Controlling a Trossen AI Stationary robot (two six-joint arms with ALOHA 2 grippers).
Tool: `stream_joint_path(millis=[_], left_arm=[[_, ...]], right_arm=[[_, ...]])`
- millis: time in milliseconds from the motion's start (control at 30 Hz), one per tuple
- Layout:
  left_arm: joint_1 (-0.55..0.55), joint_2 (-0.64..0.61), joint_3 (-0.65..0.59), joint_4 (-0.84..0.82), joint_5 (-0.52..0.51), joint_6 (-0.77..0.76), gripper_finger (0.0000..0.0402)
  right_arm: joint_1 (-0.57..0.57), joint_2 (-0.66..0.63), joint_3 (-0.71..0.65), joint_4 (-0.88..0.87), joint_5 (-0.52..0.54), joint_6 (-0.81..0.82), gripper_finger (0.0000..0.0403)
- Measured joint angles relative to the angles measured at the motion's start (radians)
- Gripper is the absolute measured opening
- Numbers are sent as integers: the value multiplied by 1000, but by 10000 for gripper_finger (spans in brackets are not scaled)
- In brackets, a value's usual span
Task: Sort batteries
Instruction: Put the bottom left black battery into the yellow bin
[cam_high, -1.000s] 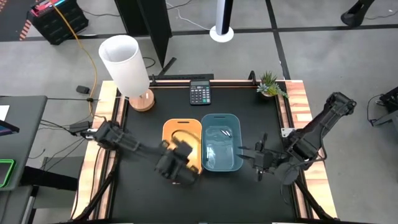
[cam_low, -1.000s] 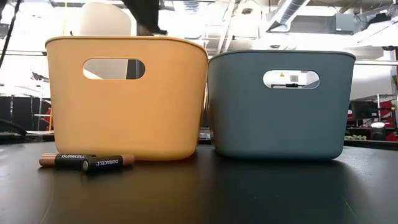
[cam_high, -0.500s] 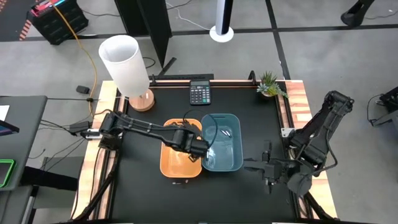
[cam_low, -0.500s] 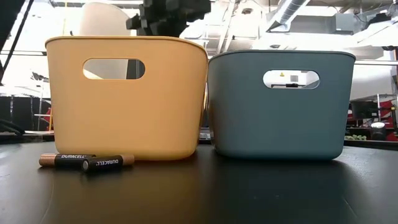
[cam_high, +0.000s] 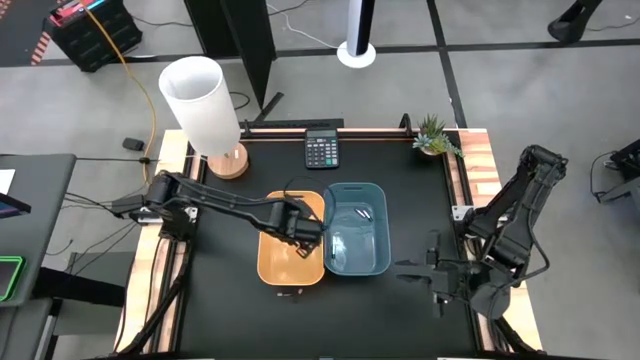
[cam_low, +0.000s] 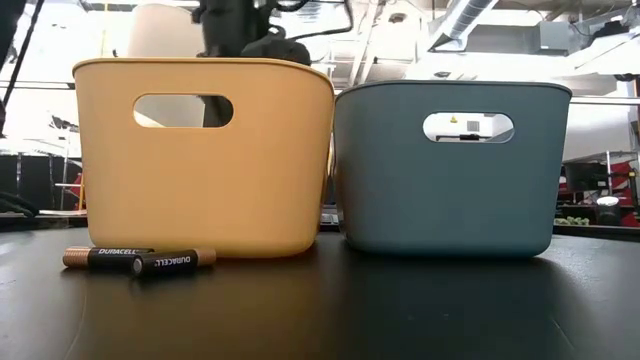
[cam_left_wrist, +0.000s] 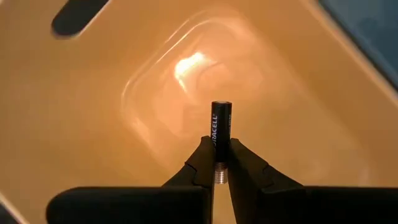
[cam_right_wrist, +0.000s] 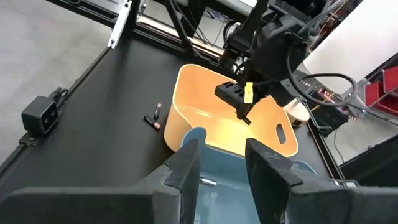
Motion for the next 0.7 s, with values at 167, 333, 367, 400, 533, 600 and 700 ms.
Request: stream_joint_path(millis=[167, 333, 367, 400, 533, 600, 700], left_arm=[[13, -79, -156, 143, 19, -56, 16], [35, -97, -225, 161, 21, -136, 15], [39, -97, -231, 165, 21, -141, 15], [41, -97, -233, 168, 18, -147, 17], [46, -98, -232, 206, -1, -152, 45], [47, -98, -227, 207, -3, -144, 60], [48, -98, -224, 216, -11, -141, 78]], right_arm=[[1, 0, 0, 1, 1, 0, 141], [-8, 0, 0, 1, 1, -1, 141], [-12, 0, 0, 1, 1, -1, 141], [-14, 0, 0, 1, 1, -1, 141], [-18, 0, 0, 2, 3, -1, 141], [-18, 0, 0, 2, 3, -2, 141], [-18, 0, 0, 2, 3, -2, 141]])
